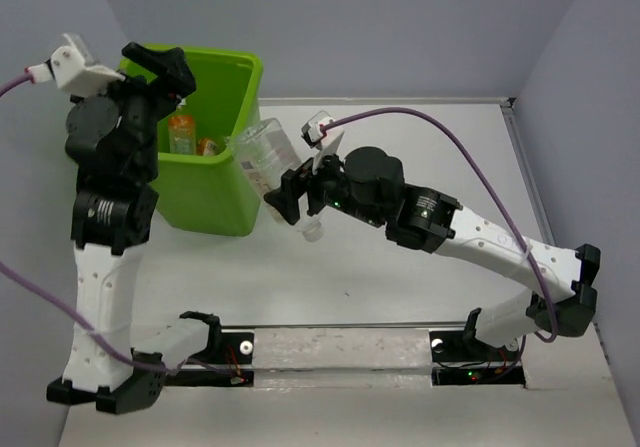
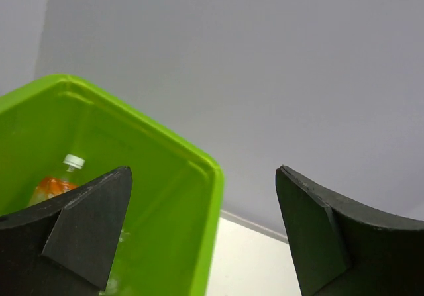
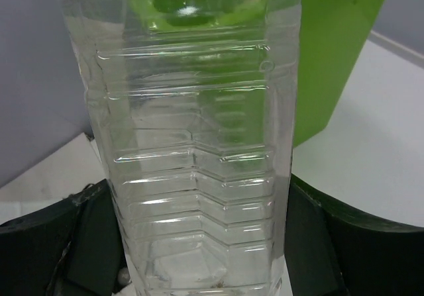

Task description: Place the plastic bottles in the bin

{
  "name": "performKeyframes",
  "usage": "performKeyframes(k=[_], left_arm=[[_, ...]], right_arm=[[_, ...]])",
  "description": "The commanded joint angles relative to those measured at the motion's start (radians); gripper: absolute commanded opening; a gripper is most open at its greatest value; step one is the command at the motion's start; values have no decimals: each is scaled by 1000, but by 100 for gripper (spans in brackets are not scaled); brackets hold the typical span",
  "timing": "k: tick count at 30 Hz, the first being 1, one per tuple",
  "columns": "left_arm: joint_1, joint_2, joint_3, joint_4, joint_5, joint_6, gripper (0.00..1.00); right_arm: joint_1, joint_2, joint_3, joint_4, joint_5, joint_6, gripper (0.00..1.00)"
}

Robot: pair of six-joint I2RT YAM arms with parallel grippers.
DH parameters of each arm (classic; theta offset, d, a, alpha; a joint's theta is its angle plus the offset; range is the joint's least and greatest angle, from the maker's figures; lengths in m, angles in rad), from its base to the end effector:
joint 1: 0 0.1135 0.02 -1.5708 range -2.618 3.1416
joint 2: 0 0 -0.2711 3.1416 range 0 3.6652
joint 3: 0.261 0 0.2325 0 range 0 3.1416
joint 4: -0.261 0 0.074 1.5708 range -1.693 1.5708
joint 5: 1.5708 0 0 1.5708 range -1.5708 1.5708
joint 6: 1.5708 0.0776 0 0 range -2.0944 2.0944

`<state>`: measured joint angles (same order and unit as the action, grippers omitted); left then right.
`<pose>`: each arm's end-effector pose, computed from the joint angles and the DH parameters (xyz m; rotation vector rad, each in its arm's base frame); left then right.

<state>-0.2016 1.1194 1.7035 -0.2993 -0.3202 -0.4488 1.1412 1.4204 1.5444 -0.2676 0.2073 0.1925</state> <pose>0.1986 -0.0157 0.5729 -0.4314 1.2357 -0.3498 0.1575 0.3054 0.4474 -0.6676 1.6497 0.8043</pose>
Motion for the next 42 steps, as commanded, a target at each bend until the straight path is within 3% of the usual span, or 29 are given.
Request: performKeyframes(k=[1, 5, 11, 14, 17, 23, 26, 28, 29, 32, 35, 42], left_arm=[[1, -220, -198, 171, 232, -24, 99], [1, -486, -418, 252, 412, -16, 99], [1, -775, -655, 149, 331, 10, 99], [-38, -838, -734, 28, 189, -7, 99], [-61, -882, -829, -33, 147, -1, 99], [-84, -895, -1008, 11, 316, -10, 99], [-94, -900, -1042, 45, 391, -7, 99], [-99, -906, -1041, 46, 383, -7, 99], [-102, -906, -1048, 48, 380, -8, 99], [-107, -909, -1052, 51, 372, -13, 99], [-107, -903, -1055, 54, 377, -11, 99], [-102, -883, -1052, 63, 409, -2, 99]], right_arm=[[3, 58, 184, 85, -43, -65, 30], [3, 156, 367, 82, -71, -96, 31], [3, 314, 652, 143, -88, -145, 30], [3, 428, 822, 180, -89, -180, 30], [3, 564, 988, 240, -77, -252, 30], [-6, 748, 1054, 617, -62, -393, 30], [-50, 917, 1164, 689, -97, -361, 30], [-80, 957, 1168, 728, -117, -296, 37], [-95, 971, 1171, 726, -121, -263, 56], [-115, 985, 1175, 708, -150, -214, 88], [-115, 921, 1146, 694, -200, -215, 99], [-115, 691, 960, 651, -296, -206, 100]])
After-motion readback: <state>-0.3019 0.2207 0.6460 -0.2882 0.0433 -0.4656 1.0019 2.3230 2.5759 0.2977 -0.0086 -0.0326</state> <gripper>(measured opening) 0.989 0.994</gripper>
